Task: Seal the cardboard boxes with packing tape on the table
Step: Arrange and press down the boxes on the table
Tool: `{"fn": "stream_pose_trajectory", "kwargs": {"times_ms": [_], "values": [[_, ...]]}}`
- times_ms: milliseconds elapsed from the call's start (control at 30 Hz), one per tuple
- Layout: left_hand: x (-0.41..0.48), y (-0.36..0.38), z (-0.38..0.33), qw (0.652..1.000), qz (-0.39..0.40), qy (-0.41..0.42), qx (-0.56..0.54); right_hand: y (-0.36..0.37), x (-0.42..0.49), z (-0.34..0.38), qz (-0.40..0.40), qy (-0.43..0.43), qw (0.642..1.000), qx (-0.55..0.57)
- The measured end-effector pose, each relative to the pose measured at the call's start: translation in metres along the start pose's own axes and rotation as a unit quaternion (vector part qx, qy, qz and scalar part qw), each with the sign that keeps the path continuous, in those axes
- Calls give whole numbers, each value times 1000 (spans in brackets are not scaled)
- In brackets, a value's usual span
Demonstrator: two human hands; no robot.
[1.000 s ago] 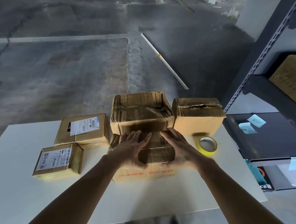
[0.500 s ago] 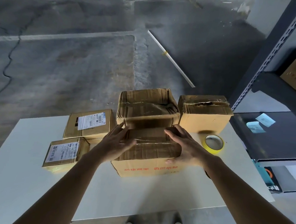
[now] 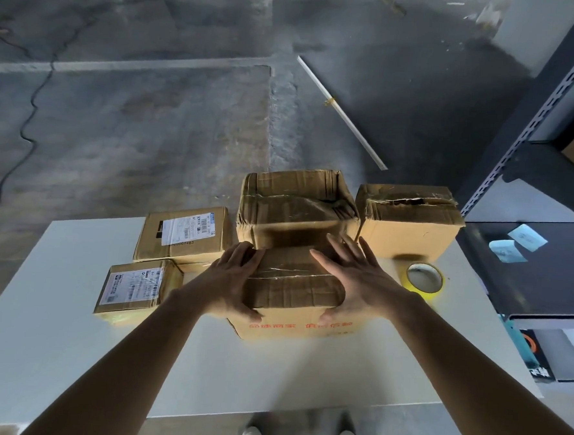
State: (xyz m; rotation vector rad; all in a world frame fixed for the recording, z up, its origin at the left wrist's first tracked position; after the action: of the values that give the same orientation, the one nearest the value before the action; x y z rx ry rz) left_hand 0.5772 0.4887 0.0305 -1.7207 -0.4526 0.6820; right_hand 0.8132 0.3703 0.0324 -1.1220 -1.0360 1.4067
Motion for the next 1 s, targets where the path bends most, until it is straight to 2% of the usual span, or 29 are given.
{"fn": "stream_pose_trajectory", "kwargs": {"times_ms": [200,600,867,933,1000], "values": [[-3,-5,-4,1000,-12,5,-9,5,18,26,-5,-20,1000,-6],[-2,-3,-3,999,-25,11,-16,11,19,22,-48,-21,998,16],[-2,-7,-6,1000,22,-3,23,5,14,27,-31,-28,999,35],[1,-12,-10,1000,7,11,17,-3,10,31,-52,-20,996,65],[4,-21,-20,999,-35,21,-19,-13,6,34,-107,8,988,114]]}}
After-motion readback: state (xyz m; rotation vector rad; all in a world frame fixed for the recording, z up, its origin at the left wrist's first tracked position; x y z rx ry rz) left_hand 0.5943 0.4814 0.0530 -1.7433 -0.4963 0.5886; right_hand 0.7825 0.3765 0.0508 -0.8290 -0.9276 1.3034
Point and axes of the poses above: each hand's wrist, its own x-axis towards the middle knuckle, its own y-axis out of the palm, z = x × y, the point moved 4 cm from there along x, towards the middle knuckle, and after that the axes turned 11 degrees about -z, right-handed, at the moved point
